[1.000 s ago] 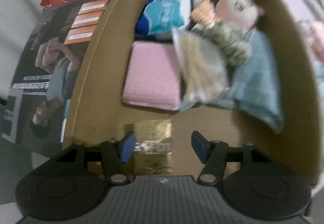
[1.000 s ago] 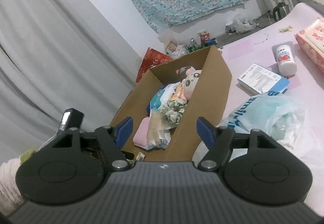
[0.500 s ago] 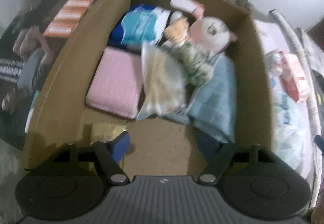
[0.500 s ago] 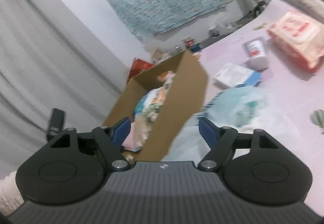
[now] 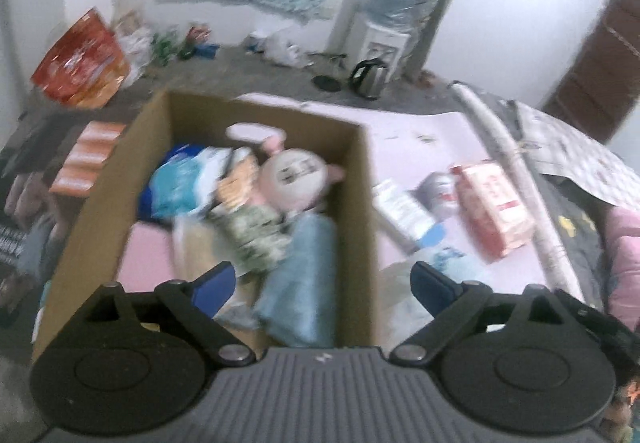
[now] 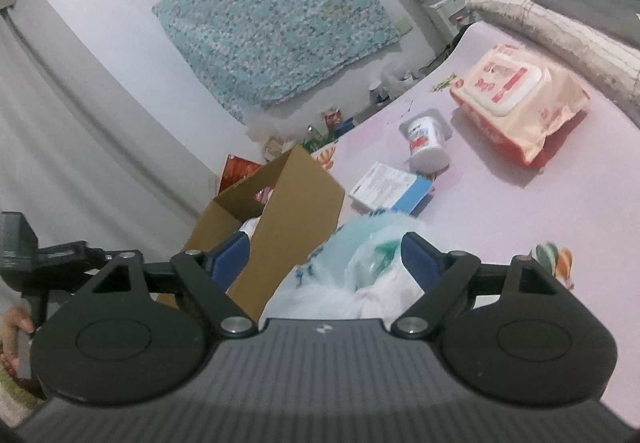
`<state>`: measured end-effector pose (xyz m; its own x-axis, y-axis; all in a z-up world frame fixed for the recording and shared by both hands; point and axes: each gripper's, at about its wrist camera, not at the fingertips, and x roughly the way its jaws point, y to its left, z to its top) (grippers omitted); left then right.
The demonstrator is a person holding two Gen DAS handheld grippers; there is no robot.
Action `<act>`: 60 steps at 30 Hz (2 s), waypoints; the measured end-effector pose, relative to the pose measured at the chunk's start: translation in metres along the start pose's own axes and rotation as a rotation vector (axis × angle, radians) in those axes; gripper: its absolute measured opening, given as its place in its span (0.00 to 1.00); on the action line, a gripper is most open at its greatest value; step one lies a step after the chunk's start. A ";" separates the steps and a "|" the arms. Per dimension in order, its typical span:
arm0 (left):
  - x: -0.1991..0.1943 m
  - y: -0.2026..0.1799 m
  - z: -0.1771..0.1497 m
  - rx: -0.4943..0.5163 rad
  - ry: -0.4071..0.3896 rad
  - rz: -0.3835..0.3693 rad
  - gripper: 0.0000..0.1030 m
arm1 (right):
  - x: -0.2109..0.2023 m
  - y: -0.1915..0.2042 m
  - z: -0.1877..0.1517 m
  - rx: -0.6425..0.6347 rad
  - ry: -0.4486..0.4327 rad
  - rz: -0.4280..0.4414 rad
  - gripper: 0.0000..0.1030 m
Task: Organize soft objects
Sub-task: 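Move the right tool to the strawberry yogurt cup and close on it, then lift the yogurt cup with the right tool while the left tool closes on its lid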
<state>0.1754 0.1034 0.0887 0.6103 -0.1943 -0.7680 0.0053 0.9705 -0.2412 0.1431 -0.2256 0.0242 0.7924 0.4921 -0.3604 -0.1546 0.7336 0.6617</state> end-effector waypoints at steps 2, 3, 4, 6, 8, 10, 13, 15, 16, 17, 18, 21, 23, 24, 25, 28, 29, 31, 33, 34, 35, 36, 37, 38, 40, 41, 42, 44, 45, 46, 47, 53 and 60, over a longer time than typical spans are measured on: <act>0.008 -0.019 0.006 0.010 -0.010 -0.007 0.93 | 0.009 -0.005 0.011 -0.011 -0.003 0.000 0.81; 0.013 -0.029 0.007 0.009 -0.012 -0.011 0.93 | 0.017 -0.008 0.018 -0.019 0.000 -0.004 0.81; 0.020 -0.037 0.009 0.009 -0.010 -0.022 0.93 | 0.024 -0.010 0.024 -0.026 0.005 -0.006 0.81; 0.036 -0.055 0.013 0.011 -0.008 -0.039 0.93 | 0.048 -0.017 0.041 -0.040 0.024 -0.017 0.81; 0.052 -0.065 0.014 -0.005 -0.009 -0.034 0.93 | 0.074 -0.024 0.058 -0.056 0.046 -0.026 0.81; 0.064 -0.071 0.015 -0.020 -0.005 -0.033 0.93 | 0.103 -0.029 0.074 -0.072 0.077 -0.063 0.81; 0.080 -0.072 0.016 -0.055 0.003 -0.038 0.93 | 0.148 -0.037 0.094 -0.102 0.120 -0.132 0.81; 0.084 -0.069 0.016 -0.061 0.006 -0.030 0.93 | 0.181 -0.045 0.105 -0.122 0.159 -0.192 0.79; 0.086 -0.068 0.016 -0.062 0.006 -0.024 0.93 | 0.192 -0.047 0.108 -0.125 0.173 -0.218 0.79; 0.087 -0.066 0.016 -0.066 0.004 -0.018 0.93 | 0.205 -0.051 0.109 -0.129 0.192 -0.248 0.77; 0.086 -0.062 0.016 -0.071 0.002 -0.018 0.93 | 0.218 -0.056 0.112 -0.130 0.211 -0.279 0.74; 0.088 -0.054 0.015 -0.084 -0.001 -0.017 0.93 | 0.244 -0.064 0.113 -0.148 0.252 -0.343 0.64; 0.089 -0.049 0.014 -0.091 0.001 -0.015 0.93 | 0.255 -0.064 0.113 -0.176 0.268 -0.360 0.57; 0.090 -0.047 0.014 -0.095 0.004 -0.016 0.93 | 0.259 -0.065 0.114 -0.179 0.278 -0.356 0.55; 0.091 -0.045 0.014 -0.100 0.004 -0.018 0.93 | 0.264 -0.066 0.114 -0.176 0.289 -0.352 0.53; 0.090 -0.041 0.013 -0.115 0.000 -0.025 0.92 | 0.270 -0.071 0.112 -0.151 0.303 -0.338 0.47; 0.088 -0.040 0.013 -0.118 -0.002 -0.028 0.92 | 0.270 -0.072 0.111 -0.151 0.299 -0.326 0.47; 0.085 -0.039 0.012 -0.120 -0.009 -0.036 0.92 | 0.263 -0.076 0.107 -0.134 0.289 -0.296 0.46; 0.081 -0.038 0.013 -0.121 -0.015 -0.043 0.92 | 0.249 -0.081 0.103 -0.106 0.259 -0.242 0.45; 0.078 -0.038 0.012 -0.120 -0.020 -0.050 0.92 | 0.240 -0.080 0.101 -0.111 0.236 -0.217 0.45; 0.076 -0.039 0.012 -0.118 -0.023 -0.055 0.92 | 0.230 -0.078 0.099 -0.122 0.211 -0.195 0.45; 0.072 -0.039 0.012 -0.114 -0.027 -0.064 0.92 | 0.218 -0.076 0.098 -0.131 0.195 -0.164 0.45; 0.068 -0.041 0.012 -0.106 -0.031 -0.076 0.92 | 0.206 -0.072 0.097 -0.147 0.170 -0.138 0.45; 0.064 -0.043 0.012 -0.096 -0.034 -0.088 0.92 | 0.193 -0.066 0.095 -0.162 0.144 -0.111 0.45; 0.055 -0.048 0.011 -0.072 -0.043 -0.120 0.92 | 0.161 -0.056 0.092 -0.177 0.093 -0.050 0.45; 0.049 -0.051 0.010 -0.057 -0.045 -0.146 0.92 | 0.145 -0.050 0.089 -0.186 0.070 -0.017 0.45; 0.044 -0.054 0.010 -0.047 -0.044 -0.174 0.92 | 0.126 -0.043 0.086 -0.197 0.044 0.016 0.45; 0.034 -0.061 0.008 -0.035 -0.031 -0.251 0.93 | 0.091 -0.028 0.077 -0.231 0.009 0.078 0.45; 0.031 -0.065 0.006 -0.029 -0.021 -0.288 0.93 | 0.078 -0.022 0.073 -0.242 -0.003 0.103 0.45; 0.027 -0.069 0.005 -0.025 -0.008 -0.325 0.94 | 0.064 -0.016 0.066 -0.254 -0.011 0.132 0.45; 0.025 -0.073 0.003 -0.023 0.008 -0.363 0.94 | 0.050 -0.009 0.058 -0.266 -0.018 0.161 0.45; 0.012 -0.091 -0.015 0.018 0.082 -0.486 0.96 | -0.012 0.019 0.012 -0.357 0.014 0.309 0.45; -0.008 -0.105 -0.053 0.221 0.151 -0.487 0.97 | -0.047 0.072 -0.026 -0.509 0.107 0.445 0.46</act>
<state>0.1277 -0.0049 0.0891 0.3756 -0.6305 -0.6793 0.4348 0.7672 -0.4716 0.0792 -0.1836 0.0720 0.5305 0.8223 -0.2058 -0.7313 0.5668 0.3795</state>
